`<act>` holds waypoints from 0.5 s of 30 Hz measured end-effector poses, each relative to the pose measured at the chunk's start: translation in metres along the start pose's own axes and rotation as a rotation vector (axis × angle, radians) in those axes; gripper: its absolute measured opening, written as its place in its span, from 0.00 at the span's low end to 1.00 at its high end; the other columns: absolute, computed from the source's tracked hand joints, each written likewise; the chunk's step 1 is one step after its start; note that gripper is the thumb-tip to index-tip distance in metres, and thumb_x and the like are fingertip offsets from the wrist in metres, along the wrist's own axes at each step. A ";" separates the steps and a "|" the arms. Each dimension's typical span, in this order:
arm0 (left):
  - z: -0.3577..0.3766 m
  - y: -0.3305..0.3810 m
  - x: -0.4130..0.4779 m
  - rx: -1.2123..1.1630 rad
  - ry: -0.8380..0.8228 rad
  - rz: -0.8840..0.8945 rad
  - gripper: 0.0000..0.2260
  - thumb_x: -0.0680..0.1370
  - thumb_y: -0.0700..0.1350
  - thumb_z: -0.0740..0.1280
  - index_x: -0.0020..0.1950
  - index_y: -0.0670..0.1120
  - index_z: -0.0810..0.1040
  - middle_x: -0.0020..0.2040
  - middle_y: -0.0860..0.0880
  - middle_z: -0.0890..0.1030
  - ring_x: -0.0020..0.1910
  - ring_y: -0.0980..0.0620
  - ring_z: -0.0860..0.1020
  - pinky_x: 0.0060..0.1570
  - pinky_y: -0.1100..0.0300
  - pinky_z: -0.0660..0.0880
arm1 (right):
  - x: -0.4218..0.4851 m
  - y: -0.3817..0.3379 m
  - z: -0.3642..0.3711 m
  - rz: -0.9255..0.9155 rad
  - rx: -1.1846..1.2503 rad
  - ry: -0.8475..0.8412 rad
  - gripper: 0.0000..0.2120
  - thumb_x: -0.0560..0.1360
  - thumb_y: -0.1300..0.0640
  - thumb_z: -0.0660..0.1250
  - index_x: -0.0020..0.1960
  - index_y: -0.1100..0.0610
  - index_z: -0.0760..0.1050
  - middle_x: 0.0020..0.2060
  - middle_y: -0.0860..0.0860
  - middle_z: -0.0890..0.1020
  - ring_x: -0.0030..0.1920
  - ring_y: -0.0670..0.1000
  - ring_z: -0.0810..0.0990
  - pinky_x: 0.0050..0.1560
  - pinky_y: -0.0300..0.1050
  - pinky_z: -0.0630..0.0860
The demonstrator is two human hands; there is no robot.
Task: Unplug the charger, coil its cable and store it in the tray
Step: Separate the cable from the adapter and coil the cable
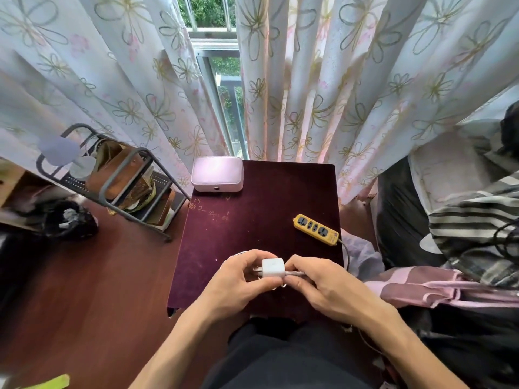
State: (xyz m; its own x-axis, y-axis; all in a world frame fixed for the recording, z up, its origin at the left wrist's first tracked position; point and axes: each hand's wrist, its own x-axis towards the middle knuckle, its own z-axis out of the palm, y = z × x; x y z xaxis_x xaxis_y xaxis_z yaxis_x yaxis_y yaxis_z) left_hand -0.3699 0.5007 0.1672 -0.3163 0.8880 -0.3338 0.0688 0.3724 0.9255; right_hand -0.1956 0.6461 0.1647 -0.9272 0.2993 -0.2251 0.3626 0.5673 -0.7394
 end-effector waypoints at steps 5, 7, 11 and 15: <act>-0.003 -0.003 -0.004 -0.033 0.007 -0.007 0.15 0.75 0.44 0.77 0.60 0.47 0.82 0.53 0.47 0.87 0.53 0.49 0.85 0.59 0.44 0.79 | -0.001 -0.004 0.005 -0.028 0.065 0.074 0.04 0.83 0.52 0.68 0.54 0.51 0.81 0.38 0.43 0.78 0.39 0.46 0.76 0.43 0.49 0.75; -0.004 -0.006 -0.005 -0.015 0.014 0.002 0.15 0.75 0.44 0.77 0.60 0.47 0.82 0.53 0.47 0.86 0.53 0.49 0.85 0.59 0.45 0.79 | -0.003 -0.004 0.008 -0.024 0.085 0.088 0.05 0.83 0.52 0.69 0.55 0.52 0.82 0.38 0.46 0.80 0.39 0.48 0.77 0.43 0.49 0.75; -0.003 -0.011 -0.009 0.011 -0.014 0.013 0.14 0.75 0.43 0.76 0.60 0.47 0.82 0.53 0.47 0.86 0.54 0.49 0.84 0.58 0.46 0.79 | -0.007 -0.002 0.015 -0.008 0.127 0.079 0.06 0.83 0.52 0.70 0.55 0.53 0.83 0.37 0.52 0.82 0.36 0.52 0.78 0.42 0.53 0.75; -0.004 -0.021 -0.012 -0.006 -0.038 -0.003 0.14 0.75 0.43 0.77 0.60 0.48 0.82 0.52 0.48 0.86 0.52 0.51 0.84 0.57 0.52 0.79 | -0.007 0.004 0.023 0.008 0.206 0.061 0.05 0.83 0.52 0.70 0.51 0.52 0.82 0.33 0.52 0.82 0.30 0.51 0.75 0.35 0.49 0.72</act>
State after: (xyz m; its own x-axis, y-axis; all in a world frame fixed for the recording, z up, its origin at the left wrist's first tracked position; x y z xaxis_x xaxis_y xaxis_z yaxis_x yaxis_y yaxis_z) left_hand -0.3717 0.4815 0.1527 -0.2803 0.8967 -0.3427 0.0623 0.3732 0.9257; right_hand -0.1895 0.6287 0.1489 -0.9147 0.3525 -0.1979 0.3378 0.3974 -0.8532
